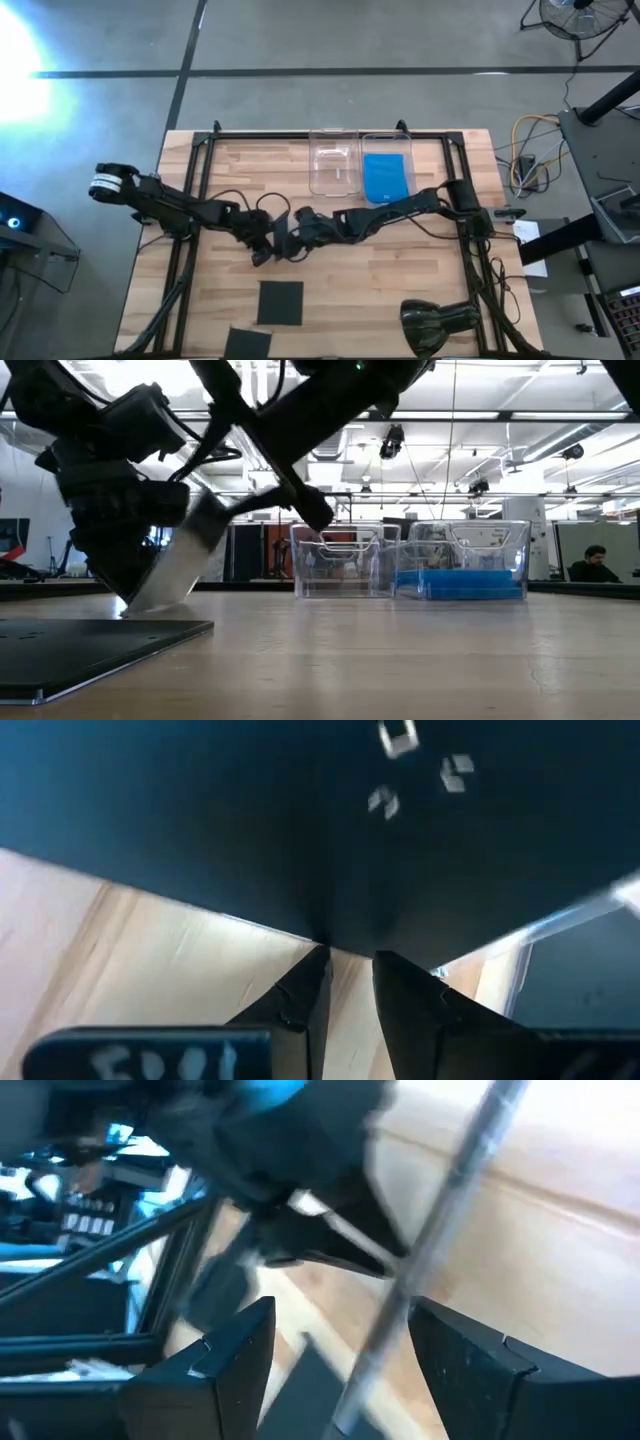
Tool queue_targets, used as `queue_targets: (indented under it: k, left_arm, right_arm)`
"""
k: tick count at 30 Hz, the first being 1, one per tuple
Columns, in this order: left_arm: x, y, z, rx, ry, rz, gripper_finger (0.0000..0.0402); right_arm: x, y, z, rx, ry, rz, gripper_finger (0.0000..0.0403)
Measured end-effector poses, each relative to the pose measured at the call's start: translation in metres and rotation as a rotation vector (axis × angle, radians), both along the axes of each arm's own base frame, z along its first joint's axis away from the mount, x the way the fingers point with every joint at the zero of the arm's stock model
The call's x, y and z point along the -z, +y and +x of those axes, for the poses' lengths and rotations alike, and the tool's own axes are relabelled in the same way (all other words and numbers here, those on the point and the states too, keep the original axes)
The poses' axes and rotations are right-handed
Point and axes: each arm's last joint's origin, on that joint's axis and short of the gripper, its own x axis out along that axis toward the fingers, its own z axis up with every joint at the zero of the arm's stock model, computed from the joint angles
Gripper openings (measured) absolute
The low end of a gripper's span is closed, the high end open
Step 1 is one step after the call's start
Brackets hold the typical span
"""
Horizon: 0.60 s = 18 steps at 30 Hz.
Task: Pick & place jewel cases by type
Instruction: Put the top black CD case into the left transparent bin
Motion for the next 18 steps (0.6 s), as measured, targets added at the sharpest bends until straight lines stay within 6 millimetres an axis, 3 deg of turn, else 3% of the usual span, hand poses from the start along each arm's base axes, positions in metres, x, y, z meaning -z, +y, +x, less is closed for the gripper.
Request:
queue_targets:
  k: [11,14,18]
  left_arm:
    - [-0.004,0.0,0.005,-0.029,-0.059,-0.012,0.0066]
    - [-0.004,0.0,0.005,-0.033,-0.061,-0.004,0.0066]
    - [-0.008,-0.001,0.003,-0.034,-0.065,0.004,0.0066]
  right_arm:
    - [0.021,-0.002,-0.006,0.023,0.154,0.056,0.0205]
    - [0.022,-0.003,-0.007,0.003,0.167,0.026,0.0158]
    - [0.022,-0.004,-0.01,-0.036,0.211,-0.006,0.0065]
